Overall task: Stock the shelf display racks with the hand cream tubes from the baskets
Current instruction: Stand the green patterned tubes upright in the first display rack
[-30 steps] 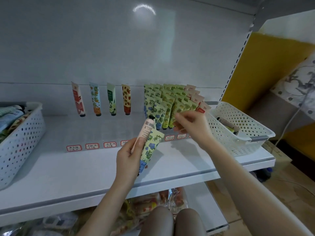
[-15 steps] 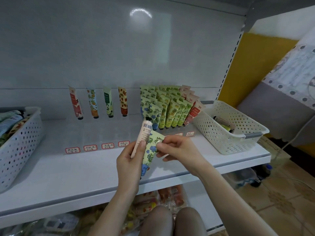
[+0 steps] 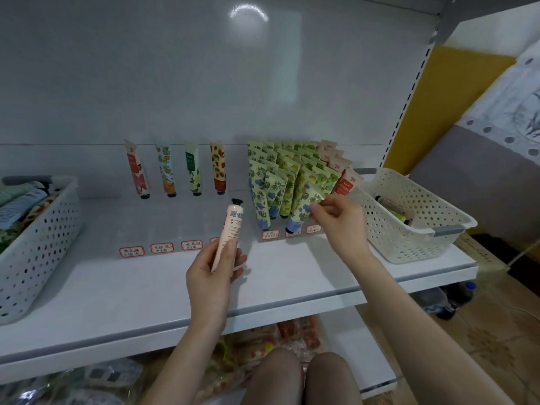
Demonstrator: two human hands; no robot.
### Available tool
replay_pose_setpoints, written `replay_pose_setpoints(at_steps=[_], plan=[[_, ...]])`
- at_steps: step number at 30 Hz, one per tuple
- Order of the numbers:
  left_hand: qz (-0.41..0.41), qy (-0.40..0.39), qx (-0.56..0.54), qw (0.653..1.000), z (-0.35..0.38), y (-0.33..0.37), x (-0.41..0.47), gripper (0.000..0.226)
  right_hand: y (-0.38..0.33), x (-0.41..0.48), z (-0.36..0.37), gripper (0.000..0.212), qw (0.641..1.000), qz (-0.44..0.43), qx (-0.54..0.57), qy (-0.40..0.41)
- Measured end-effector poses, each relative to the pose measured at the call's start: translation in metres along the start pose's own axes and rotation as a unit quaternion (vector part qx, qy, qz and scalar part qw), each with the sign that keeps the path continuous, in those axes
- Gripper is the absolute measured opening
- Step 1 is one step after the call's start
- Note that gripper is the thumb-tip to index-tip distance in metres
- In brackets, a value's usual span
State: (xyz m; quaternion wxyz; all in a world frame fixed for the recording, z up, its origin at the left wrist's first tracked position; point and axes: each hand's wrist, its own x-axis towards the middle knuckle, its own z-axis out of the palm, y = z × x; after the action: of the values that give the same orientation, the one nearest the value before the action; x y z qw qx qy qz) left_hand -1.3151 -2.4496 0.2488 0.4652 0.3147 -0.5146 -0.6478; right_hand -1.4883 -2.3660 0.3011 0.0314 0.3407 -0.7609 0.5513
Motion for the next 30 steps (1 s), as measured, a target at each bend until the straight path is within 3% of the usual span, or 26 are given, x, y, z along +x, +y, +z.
replay_pose_setpoints(at_steps=[10,30], plan=[[-0.014,-0.001,0.012,1.0,-0.007,-0.006,0.004,0.024,-0.002,0.017,0.029,0.01,0.998,-0.028,-0.054,-0.003],[-0.024,-0.018,-0.006,1.0,-0.006,-0.01,0.007,0.015,-0.009,0.028,0.043,0.018,0.991,-0.019,-0.119,-0.051]])
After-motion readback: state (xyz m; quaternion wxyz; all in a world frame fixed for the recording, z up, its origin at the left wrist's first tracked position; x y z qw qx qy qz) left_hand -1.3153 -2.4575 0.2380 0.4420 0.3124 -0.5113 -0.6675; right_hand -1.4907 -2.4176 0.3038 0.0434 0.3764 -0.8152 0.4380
